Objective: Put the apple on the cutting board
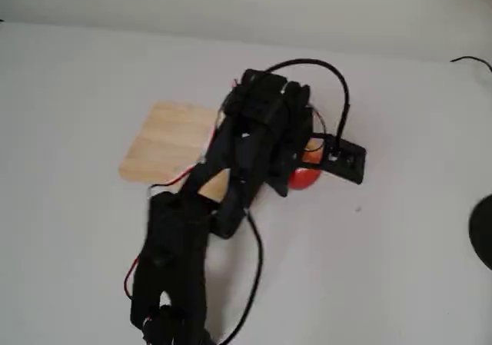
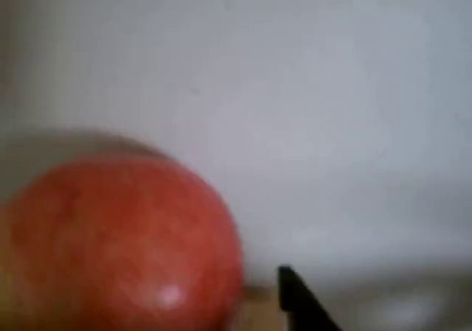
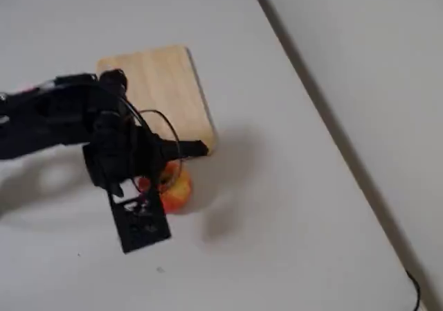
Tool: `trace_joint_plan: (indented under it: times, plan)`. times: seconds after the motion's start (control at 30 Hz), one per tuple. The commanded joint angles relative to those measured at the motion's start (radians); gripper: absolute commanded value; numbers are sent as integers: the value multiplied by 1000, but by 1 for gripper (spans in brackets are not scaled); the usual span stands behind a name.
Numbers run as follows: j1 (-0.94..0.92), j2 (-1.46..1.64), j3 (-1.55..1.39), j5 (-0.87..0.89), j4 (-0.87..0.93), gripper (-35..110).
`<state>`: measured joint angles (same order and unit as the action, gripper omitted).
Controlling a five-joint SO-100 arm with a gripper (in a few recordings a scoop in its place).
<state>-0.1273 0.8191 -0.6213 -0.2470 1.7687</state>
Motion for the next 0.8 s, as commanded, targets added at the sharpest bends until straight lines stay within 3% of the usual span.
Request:
trace_joint_plan:
  times: [0.0, 0.4, 0.63, 0.77]
  plan:
    - [-9, -46, 163, -14, 41, 72]
    - [-11, -172, 227, -21, 41, 57]
    - [-6, -189, 227, -17, 46, 14]
    - [-8, -189, 227, -14, 46, 7]
